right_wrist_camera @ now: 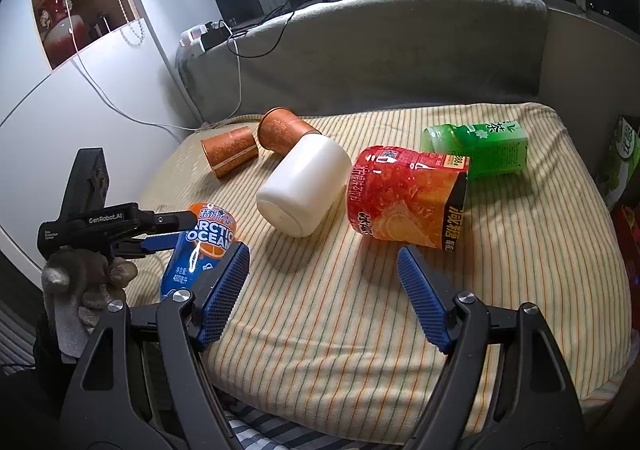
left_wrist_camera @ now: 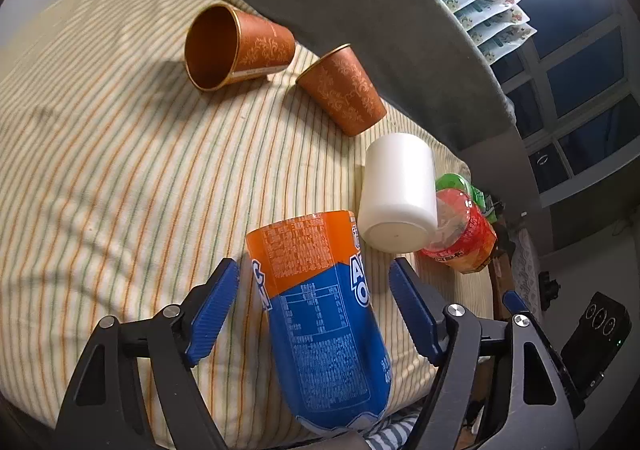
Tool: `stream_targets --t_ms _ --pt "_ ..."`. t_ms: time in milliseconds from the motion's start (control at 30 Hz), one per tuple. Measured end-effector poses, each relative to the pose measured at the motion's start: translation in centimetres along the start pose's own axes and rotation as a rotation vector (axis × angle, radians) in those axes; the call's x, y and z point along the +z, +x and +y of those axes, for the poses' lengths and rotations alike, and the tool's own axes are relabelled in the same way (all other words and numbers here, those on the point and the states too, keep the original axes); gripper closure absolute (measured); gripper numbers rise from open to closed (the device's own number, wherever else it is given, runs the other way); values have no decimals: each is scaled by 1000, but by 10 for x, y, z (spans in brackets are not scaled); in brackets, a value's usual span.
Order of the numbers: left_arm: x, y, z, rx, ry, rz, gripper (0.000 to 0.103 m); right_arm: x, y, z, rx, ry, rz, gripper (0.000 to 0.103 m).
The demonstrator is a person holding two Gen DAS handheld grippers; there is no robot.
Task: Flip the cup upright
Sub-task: 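Lift the blue bottle with the right gripper and rotate it upright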
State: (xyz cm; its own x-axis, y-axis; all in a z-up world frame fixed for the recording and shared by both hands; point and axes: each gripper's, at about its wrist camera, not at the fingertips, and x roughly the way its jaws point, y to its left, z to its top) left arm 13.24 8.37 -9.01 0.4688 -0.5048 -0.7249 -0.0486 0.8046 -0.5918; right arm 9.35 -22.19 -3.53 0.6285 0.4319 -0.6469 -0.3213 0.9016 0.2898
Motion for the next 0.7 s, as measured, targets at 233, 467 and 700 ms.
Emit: stream_targets --t_ms 233,467,700 --pt "2 14 2 -13 -20 53 40 0 1 -5 -6 17 -1 24" --pt "2 12 -1 -6 0 38 41 1 1 -10 -10 31 -4 24" --pt "-4 -7 -21 38 97 -56 42 1 2 -10 -13 31 -4 24"
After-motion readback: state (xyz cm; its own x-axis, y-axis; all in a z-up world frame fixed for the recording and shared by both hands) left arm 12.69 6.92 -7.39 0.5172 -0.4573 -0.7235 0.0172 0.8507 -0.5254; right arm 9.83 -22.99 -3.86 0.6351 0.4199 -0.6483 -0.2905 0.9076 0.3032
